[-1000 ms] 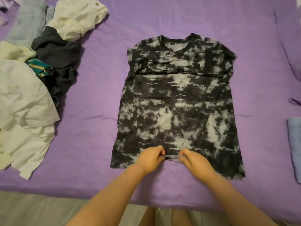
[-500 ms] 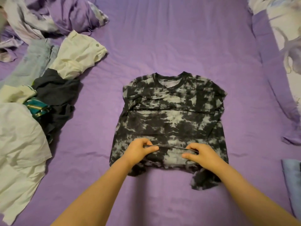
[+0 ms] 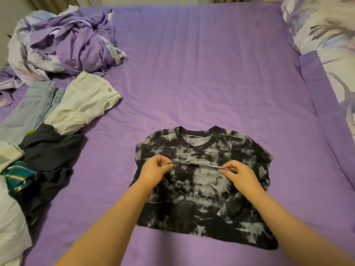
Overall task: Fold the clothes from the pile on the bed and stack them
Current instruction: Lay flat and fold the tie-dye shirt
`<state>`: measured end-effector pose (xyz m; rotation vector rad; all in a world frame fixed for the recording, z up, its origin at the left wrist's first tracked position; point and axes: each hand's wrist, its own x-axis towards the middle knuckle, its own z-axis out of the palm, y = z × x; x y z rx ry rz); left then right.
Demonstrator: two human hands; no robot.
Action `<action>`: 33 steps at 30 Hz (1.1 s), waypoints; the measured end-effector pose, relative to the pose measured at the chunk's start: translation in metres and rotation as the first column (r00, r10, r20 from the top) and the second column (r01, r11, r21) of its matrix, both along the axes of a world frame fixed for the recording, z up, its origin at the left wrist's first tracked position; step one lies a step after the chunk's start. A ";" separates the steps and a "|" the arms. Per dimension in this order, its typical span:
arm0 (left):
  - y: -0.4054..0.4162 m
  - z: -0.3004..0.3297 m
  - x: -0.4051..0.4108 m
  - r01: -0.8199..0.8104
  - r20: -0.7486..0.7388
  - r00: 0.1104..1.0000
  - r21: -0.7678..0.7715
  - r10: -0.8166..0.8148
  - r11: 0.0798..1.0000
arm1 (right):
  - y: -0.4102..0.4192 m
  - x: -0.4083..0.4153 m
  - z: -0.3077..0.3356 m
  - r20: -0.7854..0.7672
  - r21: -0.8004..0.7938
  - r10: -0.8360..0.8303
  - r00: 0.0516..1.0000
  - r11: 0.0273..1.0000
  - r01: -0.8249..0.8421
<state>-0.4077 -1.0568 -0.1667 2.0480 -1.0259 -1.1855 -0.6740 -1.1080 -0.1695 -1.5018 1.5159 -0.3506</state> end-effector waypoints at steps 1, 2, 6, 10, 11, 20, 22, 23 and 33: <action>-0.010 -0.001 0.003 -0.004 0.027 1.000 0.001 0.004 1.000 | -0.010 0.003 -0.002 -0.010 -0.012 -0.011 1.000 1.000 0.011; -0.020 -0.003 0.006 -0.003 0.063 0.998 0.006 0.002 1.000 | -0.020 0.006 -0.004 -0.017 -0.013 -0.022 1.000 1.000 0.022; -0.058 -0.012 0.015 0.031 0.179 0.983 0.028 -0.036 0.999 | -0.053 0.016 -0.010 -0.091 -0.030 -0.066 0.994 0.998 0.064; -0.091 -0.018 0.022 0.066 0.230 0.970 0.043 -0.074 0.997 | -0.081 0.025 -0.011 -0.152 -0.097 -0.092 0.984 0.992 0.078; -0.098 -0.020 0.024 0.050 0.233 0.971 0.039 -0.057 0.998 | -0.088 0.027 -0.012 -0.155 -0.103 -0.095 0.983 0.991 0.080; -0.116 -0.041 0.018 0.192 0.673 0.732 -0.053 -0.107 0.980 | -0.111 0.052 -0.041 -0.236 -0.134 0.016 0.972 0.990 -0.048; -0.103 -0.047 0.002 0.288 0.559 0.817 -0.186 -0.140 0.939 | -0.095 0.055 -0.052 -0.317 -0.185 0.081 0.945 0.972 -0.146; -0.097 -0.051 -0.007 0.288 0.412 0.891 -0.195 -0.189 0.937 | -0.086 0.055 -0.057 -0.352 -0.203 0.110 0.930 0.961 -0.190; -0.062 -0.064 -0.086 0.059 -0.509 0.861 0.150 0.026 0.987 | 0.011 0.004 -0.080 -0.480 -0.151 0.299 0.825 0.898 -0.413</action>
